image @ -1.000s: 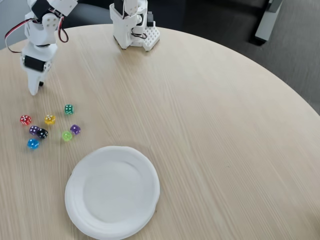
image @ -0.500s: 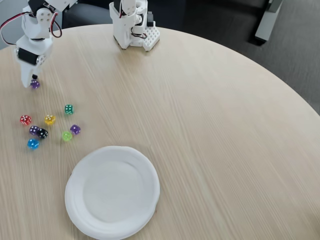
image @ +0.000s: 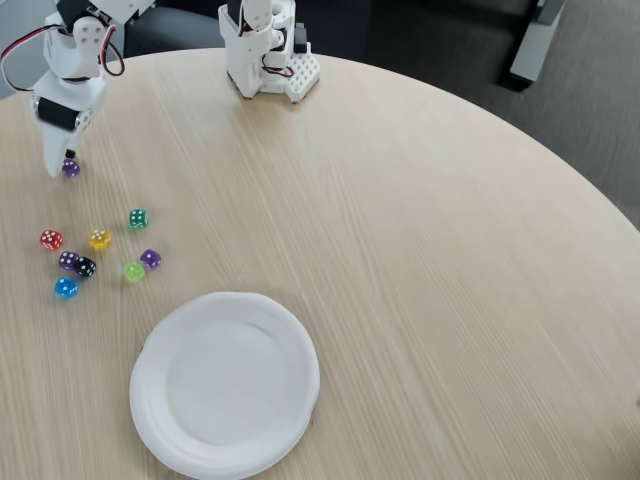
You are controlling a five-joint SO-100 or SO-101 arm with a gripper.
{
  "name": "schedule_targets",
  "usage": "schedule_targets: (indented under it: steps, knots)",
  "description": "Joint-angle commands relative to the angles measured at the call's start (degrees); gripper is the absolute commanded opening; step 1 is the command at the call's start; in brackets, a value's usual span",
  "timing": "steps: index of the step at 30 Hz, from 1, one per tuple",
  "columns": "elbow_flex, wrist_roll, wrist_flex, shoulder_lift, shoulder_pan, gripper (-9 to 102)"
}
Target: Pick a purple dice and put it in the plate.
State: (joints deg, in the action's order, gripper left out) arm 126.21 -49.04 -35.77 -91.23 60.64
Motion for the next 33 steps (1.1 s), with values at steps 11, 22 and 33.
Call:
schedule_targets:
  steps: [11,22,33]
  knots:
    - [-0.6,-1.3,-0.2,-0.5,-4.7,15]
    - [-0.2,-3.5,-0.2,-0.6,-10.7,15]
    - [-0.2,-2.0,0.4,-0.5,-10.9,14]
